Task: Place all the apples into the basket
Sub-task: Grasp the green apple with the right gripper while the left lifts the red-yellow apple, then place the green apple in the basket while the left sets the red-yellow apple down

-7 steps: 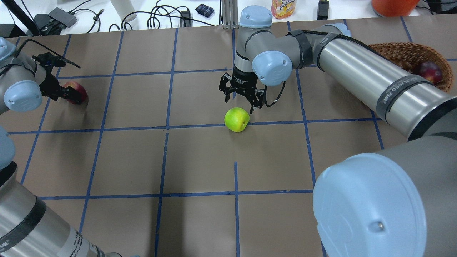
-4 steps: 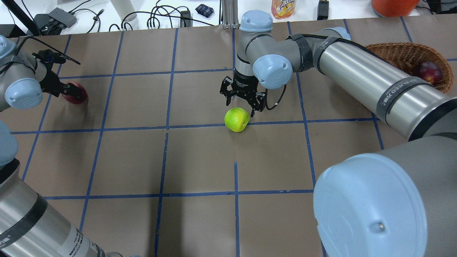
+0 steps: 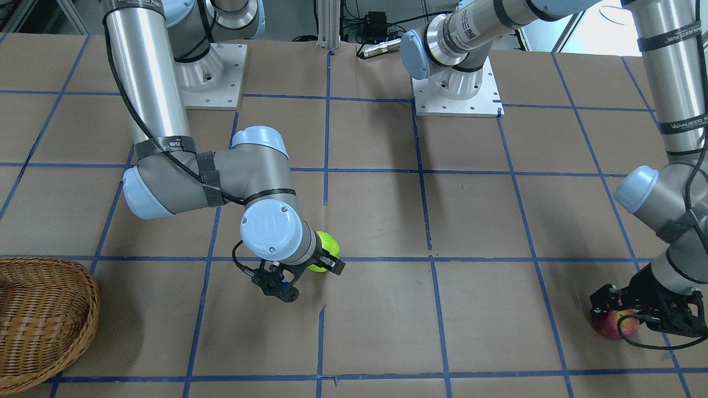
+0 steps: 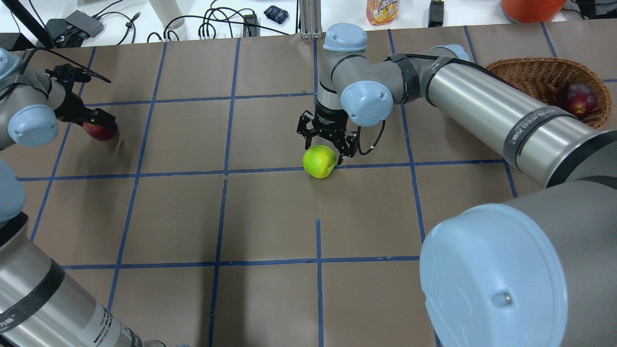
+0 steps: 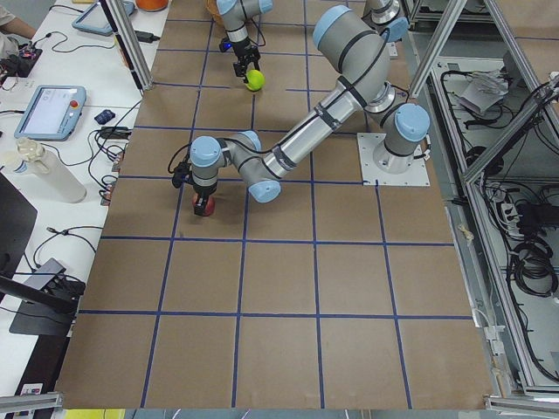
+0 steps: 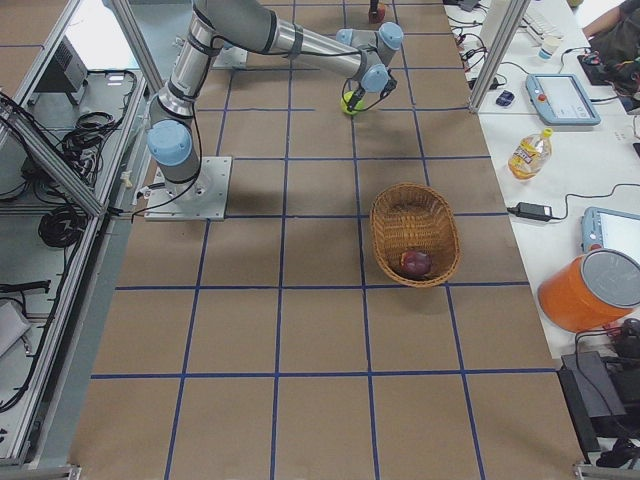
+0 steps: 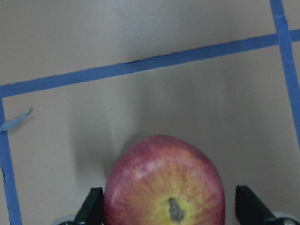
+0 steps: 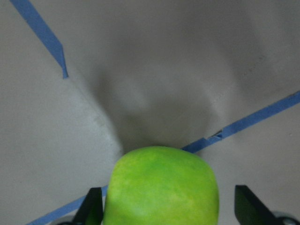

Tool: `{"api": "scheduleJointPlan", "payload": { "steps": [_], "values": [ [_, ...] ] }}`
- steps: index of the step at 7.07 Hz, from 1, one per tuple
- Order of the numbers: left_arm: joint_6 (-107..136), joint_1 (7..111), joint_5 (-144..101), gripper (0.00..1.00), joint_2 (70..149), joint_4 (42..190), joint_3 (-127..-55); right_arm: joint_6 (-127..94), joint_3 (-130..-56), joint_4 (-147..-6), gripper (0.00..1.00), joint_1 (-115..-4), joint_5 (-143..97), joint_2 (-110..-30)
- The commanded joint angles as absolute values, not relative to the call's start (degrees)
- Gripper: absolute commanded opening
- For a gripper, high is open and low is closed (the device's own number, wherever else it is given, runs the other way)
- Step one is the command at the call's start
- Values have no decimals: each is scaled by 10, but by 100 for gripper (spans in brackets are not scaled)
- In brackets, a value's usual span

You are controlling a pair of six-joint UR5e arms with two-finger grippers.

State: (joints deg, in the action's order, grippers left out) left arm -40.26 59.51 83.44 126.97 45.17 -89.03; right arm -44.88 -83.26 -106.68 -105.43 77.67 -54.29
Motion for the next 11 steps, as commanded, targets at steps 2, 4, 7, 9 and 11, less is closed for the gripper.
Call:
{"api": "scheduleJointPlan", "payload": {
  "steps": [2,4,7,9,11],
  "values": [
    [-402,609,841,39,1248,446,-891,-456,-832,-1085,0,-1056,777,-543],
    [-341,639,843,40,1196,480,-922,-451,-819,-1085,0,-1049,778,-560],
    [-148,717,837,40,1115,495,-986,-356,-765,-998,0,-949,788,-615],
    [29,831,844,43,1100,489,-990,-217,-720,-958,0,-822,832,-620],
    [256,958,843,42,1119,459,-983,-26,-687,-941,0,-739,929,-612]
  ]
}}
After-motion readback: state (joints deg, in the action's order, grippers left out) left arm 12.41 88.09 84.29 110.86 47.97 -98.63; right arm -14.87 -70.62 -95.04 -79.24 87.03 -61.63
